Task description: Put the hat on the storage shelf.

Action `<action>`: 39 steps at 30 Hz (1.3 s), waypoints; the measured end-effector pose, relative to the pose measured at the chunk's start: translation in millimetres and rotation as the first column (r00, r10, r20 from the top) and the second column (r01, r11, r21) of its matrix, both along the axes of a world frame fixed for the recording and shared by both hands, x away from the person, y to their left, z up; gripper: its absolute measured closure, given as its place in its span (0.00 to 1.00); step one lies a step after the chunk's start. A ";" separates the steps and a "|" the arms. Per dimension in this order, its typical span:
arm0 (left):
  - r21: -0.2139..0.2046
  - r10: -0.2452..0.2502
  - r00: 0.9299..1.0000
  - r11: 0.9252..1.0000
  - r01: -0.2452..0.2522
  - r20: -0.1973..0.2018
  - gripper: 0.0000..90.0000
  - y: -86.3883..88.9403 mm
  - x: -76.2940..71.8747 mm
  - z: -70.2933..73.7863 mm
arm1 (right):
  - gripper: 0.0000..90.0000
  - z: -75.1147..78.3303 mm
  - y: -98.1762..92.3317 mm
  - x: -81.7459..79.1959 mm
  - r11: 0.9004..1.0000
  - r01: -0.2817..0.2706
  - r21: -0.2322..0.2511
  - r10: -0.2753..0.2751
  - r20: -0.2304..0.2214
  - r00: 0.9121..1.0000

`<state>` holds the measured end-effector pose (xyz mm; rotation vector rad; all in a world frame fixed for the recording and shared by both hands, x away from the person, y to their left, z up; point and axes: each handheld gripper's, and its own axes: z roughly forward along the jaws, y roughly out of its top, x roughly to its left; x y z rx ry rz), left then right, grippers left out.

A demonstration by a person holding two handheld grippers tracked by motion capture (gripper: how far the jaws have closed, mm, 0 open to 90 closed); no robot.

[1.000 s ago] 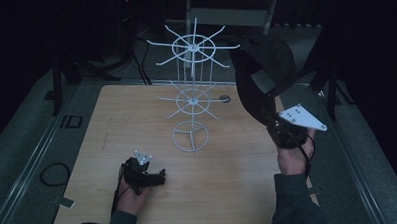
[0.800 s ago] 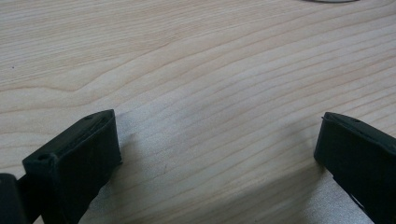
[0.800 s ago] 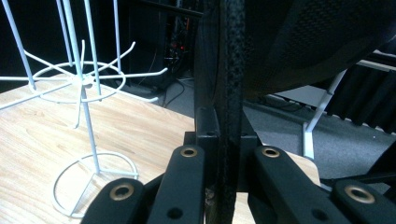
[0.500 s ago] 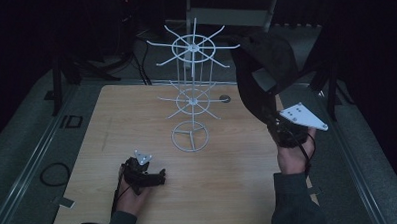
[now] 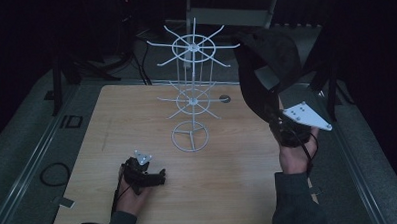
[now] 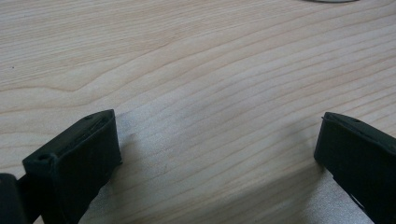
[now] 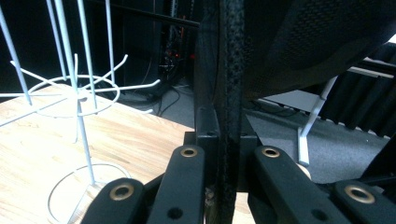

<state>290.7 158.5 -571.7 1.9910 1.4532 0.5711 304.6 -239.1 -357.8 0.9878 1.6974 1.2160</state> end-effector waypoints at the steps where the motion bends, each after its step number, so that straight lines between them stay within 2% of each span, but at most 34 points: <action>1: 0.000 0.000 1.000 1.000 0.000 0.000 0.00 0.0 0.0 0.0 | 0.96 0.1 0.9 -0.4 1.000 0.000 -0.001 0.000 -0.001 1.000; 11: 0.000 0.000 1.000 1.000 0.000 0.000 0.00 0.0 0.0 0.0 | 0.96 -3.8 12.3 0.4 0.999 -0.014 -0.029 0.014 0.001 1.000; 39: 0.001 0.000 1.000 1.000 0.000 0.000 0.00 0.0 0.0 0.0 | 0.96 -19.0 35.4 6.4 0.997 -0.054 -0.047 0.053 -0.018 0.998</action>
